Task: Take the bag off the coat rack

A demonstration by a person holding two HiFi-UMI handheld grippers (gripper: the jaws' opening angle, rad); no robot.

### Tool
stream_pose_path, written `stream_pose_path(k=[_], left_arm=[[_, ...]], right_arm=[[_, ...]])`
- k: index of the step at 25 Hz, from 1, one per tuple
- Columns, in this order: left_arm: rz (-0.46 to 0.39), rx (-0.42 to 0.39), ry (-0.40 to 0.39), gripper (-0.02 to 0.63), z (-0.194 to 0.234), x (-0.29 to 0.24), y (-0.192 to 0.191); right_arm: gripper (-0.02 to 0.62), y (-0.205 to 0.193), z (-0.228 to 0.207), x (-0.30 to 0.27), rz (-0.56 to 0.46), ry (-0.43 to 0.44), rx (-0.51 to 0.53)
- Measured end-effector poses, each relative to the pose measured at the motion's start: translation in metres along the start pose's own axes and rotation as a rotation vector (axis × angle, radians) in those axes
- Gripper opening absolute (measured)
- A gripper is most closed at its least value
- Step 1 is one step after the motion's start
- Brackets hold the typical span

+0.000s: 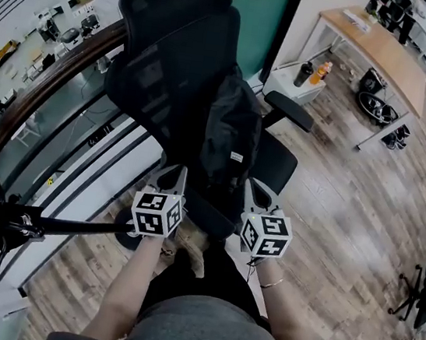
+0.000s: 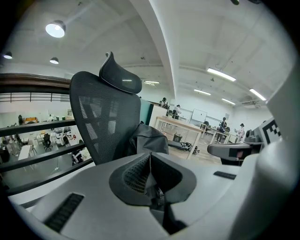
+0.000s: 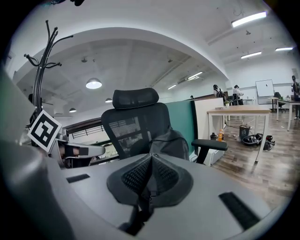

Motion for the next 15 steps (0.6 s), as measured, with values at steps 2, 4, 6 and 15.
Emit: stream_pose_path(k=[2, 4, 6, 15], left_arm=[[0.002, -0.001, 0.001, 0.028, 0.0, 0.0, 0.0], [0.005, -0.003, 0.004, 0.028, -0.001, -0.001, 0.0], [0.007, -0.003, 0.007, 0.028, -0.001, -0.002, 0.0], [0.028, -0.001, 0.013, 0.028, 0.001, -0.018, 0.0]], right_arm=[[0.002, 0.0, 0.0, 0.0, 0.001, -0.003, 0.001], [0.002, -0.001, -0.001, 0.0, 0.004, -0.004, 0.0], [0.002, -0.001, -0.003, -0.002, 0.007, -0.004, 0.001], [0.002, -0.002, -0.012, -0.014, 0.022, 0.001, 0.003]])
Point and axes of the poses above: the fingertips, and each gripper's own axes: x backward along the fingers, z to its left, y out of its top, the point moved 10 cm from there along x, backward along the fingers
